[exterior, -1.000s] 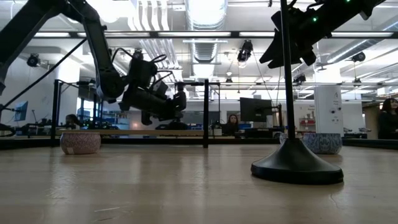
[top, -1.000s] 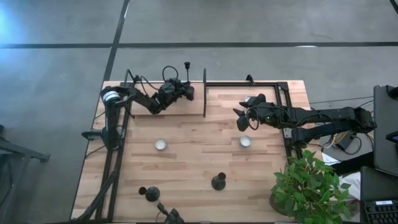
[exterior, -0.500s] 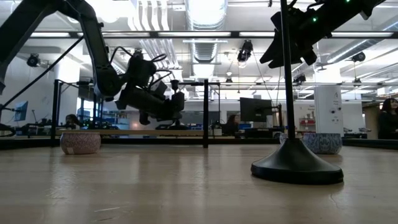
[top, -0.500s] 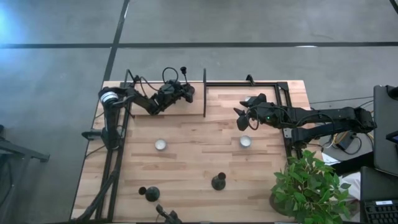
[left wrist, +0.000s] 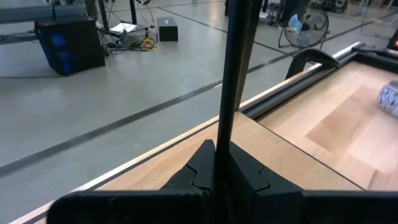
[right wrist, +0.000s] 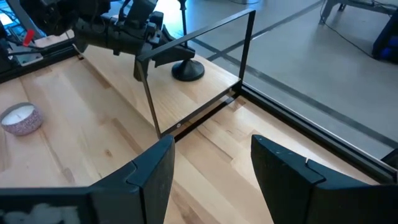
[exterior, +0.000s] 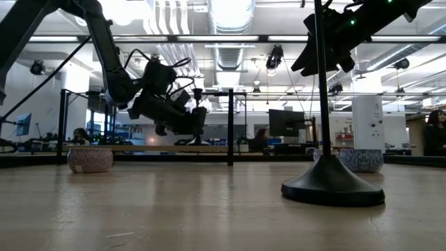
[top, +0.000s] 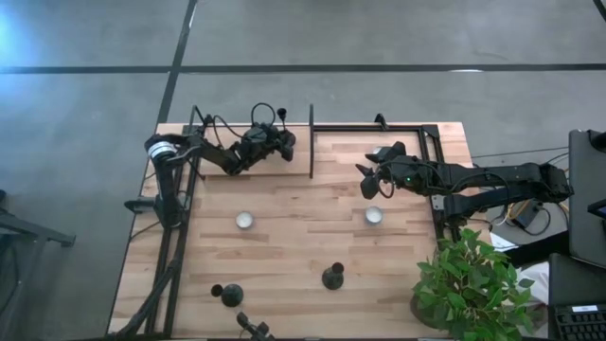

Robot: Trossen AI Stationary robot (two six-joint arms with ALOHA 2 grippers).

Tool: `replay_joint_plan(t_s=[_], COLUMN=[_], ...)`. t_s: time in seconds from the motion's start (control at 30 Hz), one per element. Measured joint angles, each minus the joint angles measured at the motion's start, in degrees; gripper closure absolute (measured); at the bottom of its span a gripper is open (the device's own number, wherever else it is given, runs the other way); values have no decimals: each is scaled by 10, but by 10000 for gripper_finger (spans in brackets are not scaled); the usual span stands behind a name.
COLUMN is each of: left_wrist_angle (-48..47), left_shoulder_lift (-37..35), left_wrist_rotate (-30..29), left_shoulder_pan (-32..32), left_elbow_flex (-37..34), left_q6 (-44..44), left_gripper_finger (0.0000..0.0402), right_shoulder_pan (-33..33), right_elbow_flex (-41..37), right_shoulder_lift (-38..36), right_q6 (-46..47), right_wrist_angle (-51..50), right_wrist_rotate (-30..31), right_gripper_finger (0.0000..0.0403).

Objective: Pick & Place candle stick holders
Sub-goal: Put the top black candle holder on the shelf

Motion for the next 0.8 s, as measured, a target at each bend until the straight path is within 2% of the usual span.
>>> replay_joint_plan(t_s=[0.37,0.6,0.8], left_wrist_angle=[4,-2,-14], left_shoulder_lift=[-1,0,0], left_wrist_rotate=[1,-19,-19], left_shoulder_pan=[1,8,12], left_elbow_flex=[0,12,24], left_q6=[36,58,49], left_gripper_finger=[381,381,381], right_shoulder_pan=[0,0,0], right_elbow_flex=[0,0,0], right_shoulder_lift=[0,0,0], right_q6=[-2,-2,-2], right_wrist_angle=[0,0,0], right_wrist_rotate=[0,-1,-1], right_gripper_finger=[200,200,200])
